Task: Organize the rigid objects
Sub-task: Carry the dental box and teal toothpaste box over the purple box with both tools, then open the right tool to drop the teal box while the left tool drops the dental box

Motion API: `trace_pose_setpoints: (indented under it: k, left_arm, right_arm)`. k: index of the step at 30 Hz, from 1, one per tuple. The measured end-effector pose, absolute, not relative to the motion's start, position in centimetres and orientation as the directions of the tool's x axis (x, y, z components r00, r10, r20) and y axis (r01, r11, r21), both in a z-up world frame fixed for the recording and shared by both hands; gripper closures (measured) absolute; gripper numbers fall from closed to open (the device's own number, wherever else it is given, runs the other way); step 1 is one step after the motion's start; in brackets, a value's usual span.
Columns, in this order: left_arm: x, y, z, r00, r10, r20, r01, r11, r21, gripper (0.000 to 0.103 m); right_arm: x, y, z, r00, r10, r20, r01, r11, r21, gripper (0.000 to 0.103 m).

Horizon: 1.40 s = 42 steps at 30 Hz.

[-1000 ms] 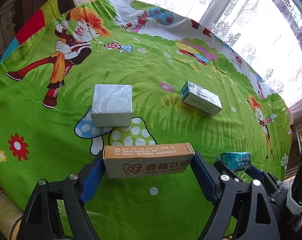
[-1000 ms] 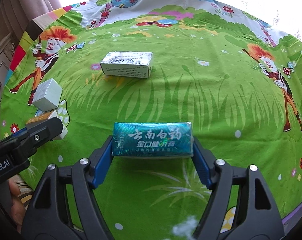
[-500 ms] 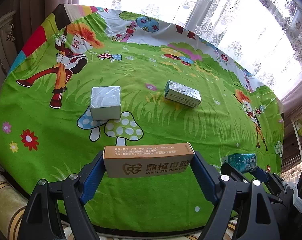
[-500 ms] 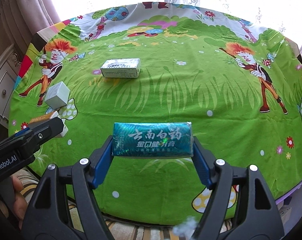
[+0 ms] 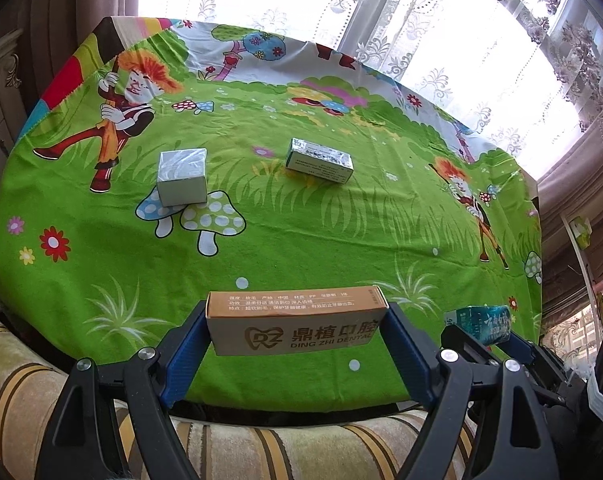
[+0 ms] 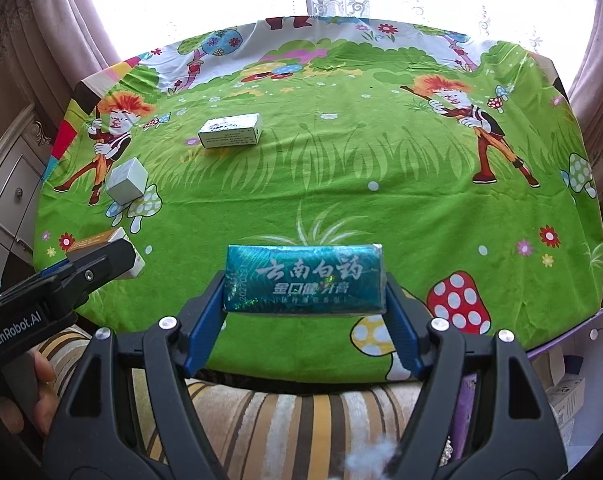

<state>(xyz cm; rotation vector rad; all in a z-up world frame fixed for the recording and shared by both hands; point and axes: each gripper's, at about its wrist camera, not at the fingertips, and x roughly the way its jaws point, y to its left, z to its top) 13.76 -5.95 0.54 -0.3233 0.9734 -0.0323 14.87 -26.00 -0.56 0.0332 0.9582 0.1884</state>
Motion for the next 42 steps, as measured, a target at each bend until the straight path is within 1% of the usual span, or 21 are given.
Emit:
trace_pose_setpoints:
  k: [12, 20, 31, 42]
  left_arm:
    - [11.7, -9.6, 1.6, 0.556, -0.235, -0.797, -0.031, 0.953, -0.303, 0.019]
    - [10.1, -14.0, 2.4, 0.531, -0.304, -0.791, 0.087, 0.948, -0.306, 0.019]
    - [8.3, -19.2, 2.9, 0.475, -0.393, -0.788, 0.235, 0.919, -0.317, 0.019]
    - [6.6, -25.2, 3.0, 0.410, -0.437, -0.801, 0.390, 0.877, -0.280, 0.019]
  right_arm:
    - [10.7, -30.2, 0.4, 0.580, 0.168, -0.797, -0.106, 0.986, 0.131, 0.027]
    - [7.9, -34.1, 0.6, 0.581, 0.140, -0.802, -0.059, 0.990, 0.129, 0.027]
    - [4.5, -42.4, 0.9, 0.592, 0.037, -0.805, 0.099, 0.988, 0.118, 0.027]
    - [2.2, -49.3, 1.2, 0.604, -0.046, -0.796, 0.247, 0.960, 0.132, 0.027]
